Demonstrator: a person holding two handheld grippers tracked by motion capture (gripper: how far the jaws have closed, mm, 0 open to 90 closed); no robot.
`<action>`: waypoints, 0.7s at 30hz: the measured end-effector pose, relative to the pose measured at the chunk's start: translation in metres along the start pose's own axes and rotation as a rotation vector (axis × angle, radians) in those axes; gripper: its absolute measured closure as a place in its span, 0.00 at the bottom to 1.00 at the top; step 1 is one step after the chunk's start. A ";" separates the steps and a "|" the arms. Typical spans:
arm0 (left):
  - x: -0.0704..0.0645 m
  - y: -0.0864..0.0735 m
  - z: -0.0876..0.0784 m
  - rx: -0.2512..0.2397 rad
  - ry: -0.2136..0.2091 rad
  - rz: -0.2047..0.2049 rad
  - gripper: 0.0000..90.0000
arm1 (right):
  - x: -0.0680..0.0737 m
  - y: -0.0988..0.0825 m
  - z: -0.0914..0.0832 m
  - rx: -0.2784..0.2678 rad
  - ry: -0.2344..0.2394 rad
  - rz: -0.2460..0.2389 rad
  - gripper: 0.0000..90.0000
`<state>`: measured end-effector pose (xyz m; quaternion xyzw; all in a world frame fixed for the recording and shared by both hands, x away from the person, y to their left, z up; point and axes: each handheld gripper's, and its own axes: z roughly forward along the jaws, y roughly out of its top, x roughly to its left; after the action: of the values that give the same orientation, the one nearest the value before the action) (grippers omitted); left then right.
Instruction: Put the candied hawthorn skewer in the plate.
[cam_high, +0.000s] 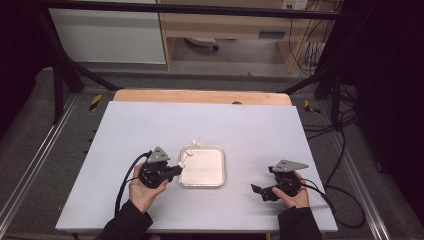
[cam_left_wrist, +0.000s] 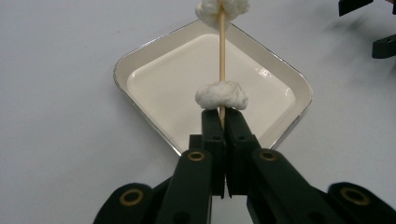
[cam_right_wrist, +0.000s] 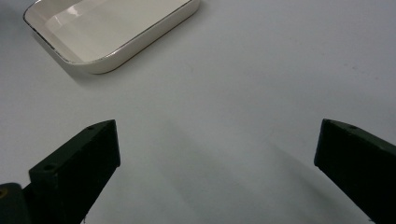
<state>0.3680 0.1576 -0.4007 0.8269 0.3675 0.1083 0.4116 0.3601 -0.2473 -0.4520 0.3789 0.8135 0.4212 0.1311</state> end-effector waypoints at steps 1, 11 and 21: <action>0.000 0.001 0.001 0.002 0.004 0.002 0.98 | 0.000 0.000 0.000 -0.004 0.003 0.006 0.01; -0.005 0.008 0.024 0.075 0.040 -0.003 0.98 | -0.001 0.000 -0.001 -0.006 0.005 0.002 0.01; -0.011 0.005 0.043 0.156 0.073 -0.001 0.98 | -0.001 -0.001 0.000 -0.004 0.008 0.003 0.01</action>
<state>0.3835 0.1223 -0.4234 0.8519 0.3898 0.1092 0.3323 0.3604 -0.2485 -0.4526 0.3780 0.8126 0.4248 0.1280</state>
